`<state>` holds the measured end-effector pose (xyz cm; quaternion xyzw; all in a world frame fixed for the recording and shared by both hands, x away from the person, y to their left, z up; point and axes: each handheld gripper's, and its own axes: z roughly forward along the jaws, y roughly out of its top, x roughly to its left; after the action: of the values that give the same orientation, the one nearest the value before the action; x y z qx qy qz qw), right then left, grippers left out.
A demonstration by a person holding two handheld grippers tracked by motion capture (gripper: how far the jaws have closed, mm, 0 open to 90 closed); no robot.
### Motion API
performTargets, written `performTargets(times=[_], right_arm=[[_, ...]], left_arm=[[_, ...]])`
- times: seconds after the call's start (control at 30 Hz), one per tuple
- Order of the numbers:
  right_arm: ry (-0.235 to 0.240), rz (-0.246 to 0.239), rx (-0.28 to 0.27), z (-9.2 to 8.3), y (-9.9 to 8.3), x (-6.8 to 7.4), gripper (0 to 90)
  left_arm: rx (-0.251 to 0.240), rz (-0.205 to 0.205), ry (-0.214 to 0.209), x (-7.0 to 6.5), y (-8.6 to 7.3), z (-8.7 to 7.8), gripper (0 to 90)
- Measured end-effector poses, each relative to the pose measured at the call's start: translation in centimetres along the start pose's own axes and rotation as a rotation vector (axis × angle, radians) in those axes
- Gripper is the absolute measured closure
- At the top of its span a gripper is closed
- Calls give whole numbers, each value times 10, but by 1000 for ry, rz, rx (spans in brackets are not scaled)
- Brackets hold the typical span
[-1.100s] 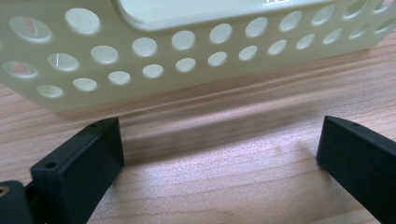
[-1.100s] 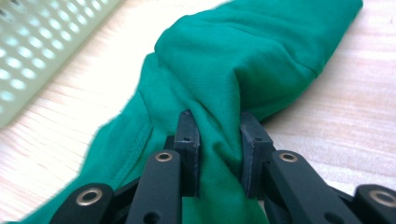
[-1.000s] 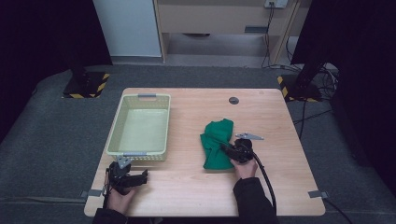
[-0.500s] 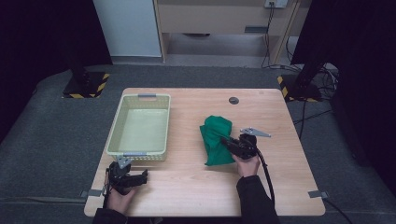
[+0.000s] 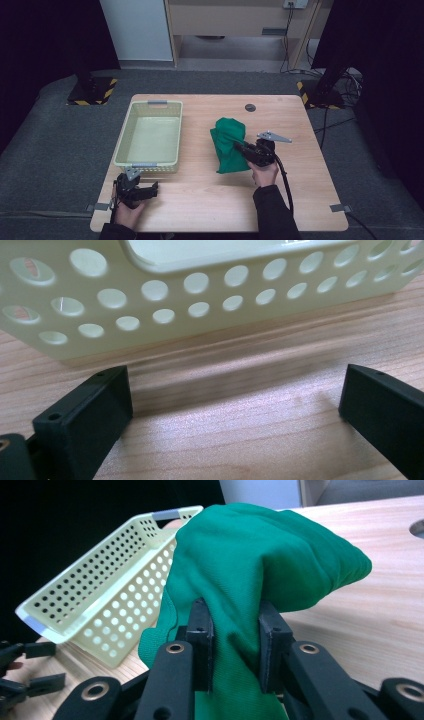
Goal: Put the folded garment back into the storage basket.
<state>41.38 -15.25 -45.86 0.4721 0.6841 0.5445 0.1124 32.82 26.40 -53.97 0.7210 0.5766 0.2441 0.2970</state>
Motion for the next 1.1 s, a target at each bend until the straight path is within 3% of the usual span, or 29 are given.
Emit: performTargets(times=[0.3,1.1], right_arm=[[27,-9,-23,-3,13,7,732],[44,-46,-52,-4,40,29,731]], left_arm=[[0,0,0,0,0,0,0],[-1,-1,0,0,0,0,0]])
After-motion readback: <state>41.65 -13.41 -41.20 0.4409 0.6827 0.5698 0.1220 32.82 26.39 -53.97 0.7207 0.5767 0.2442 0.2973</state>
